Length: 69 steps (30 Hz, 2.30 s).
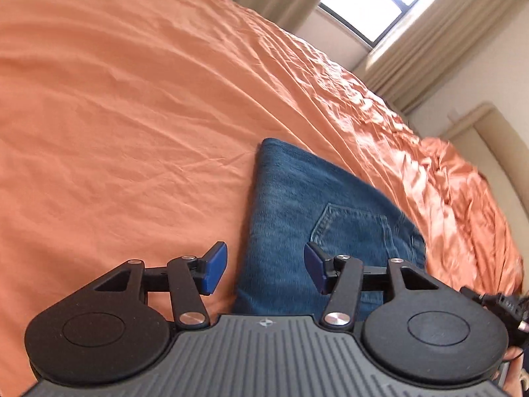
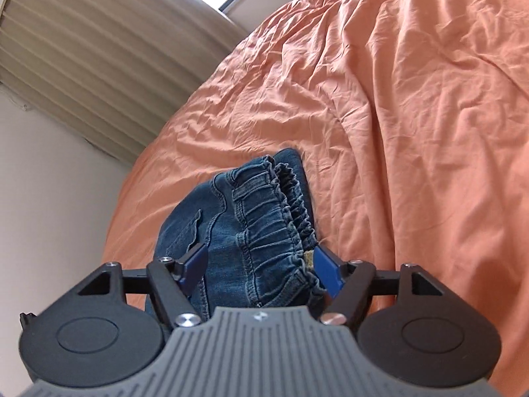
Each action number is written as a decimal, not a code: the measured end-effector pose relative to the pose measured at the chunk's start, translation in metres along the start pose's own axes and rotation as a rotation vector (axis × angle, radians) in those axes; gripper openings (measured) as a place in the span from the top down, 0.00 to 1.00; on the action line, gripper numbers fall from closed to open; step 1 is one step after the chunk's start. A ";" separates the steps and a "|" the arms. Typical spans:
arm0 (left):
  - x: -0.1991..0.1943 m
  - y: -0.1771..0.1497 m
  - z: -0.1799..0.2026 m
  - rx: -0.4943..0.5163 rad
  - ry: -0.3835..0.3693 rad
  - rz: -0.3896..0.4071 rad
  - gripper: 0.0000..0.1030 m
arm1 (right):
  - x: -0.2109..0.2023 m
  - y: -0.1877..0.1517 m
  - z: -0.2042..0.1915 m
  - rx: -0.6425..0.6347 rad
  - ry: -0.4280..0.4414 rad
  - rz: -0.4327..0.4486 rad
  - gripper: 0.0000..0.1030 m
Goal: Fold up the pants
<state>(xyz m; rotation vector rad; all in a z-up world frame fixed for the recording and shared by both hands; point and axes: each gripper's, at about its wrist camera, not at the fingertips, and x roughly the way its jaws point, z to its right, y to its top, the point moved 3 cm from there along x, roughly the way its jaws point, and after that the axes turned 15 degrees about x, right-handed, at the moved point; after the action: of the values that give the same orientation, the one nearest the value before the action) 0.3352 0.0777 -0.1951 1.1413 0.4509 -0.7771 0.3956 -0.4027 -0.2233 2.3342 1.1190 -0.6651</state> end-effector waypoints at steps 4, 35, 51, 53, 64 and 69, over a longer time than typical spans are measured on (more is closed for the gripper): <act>0.020 -0.002 -0.018 -0.077 -0.041 -0.012 0.40 | 0.028 0.020 -0.001 0.007 -0.006 -0.079 0.34; 0.057 0.021 -0.011 -0.090 -0.149 -0.023 0.94 | 0.060 0.041 -0.048 -0.063 0.037 -0.174 0.80; -0.128 0.083 -0.043 0.090 -0.001 0.056 0.94 | 0.022 -0.070 -0.214 -0.168 0.164 -0.190 0.80; -0.155 0.094 -0.056 0.113 0.045 0.066 0.94 | 0.036 -0.092 -0.240 -0.172 0.193 -0.211 0.80; -0.243 0.110 -0.164 0.133 0.267 0.036 0.94 | 0.143 -0.206 -0.334 -0.164 0.307 -0.341 0.80; -0.220 0.089 -0.213 0.070 0.277 0.018 0.94 | 0.200 -0.227 -0.324 -0.158 0.266 -0.381 0.80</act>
<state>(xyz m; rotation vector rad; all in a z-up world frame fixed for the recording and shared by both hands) 0.2694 0.3626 -0.0682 1.3232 0.6473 -0.6254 0.3954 0.0323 -0.1370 2.1354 1.6973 -0.3784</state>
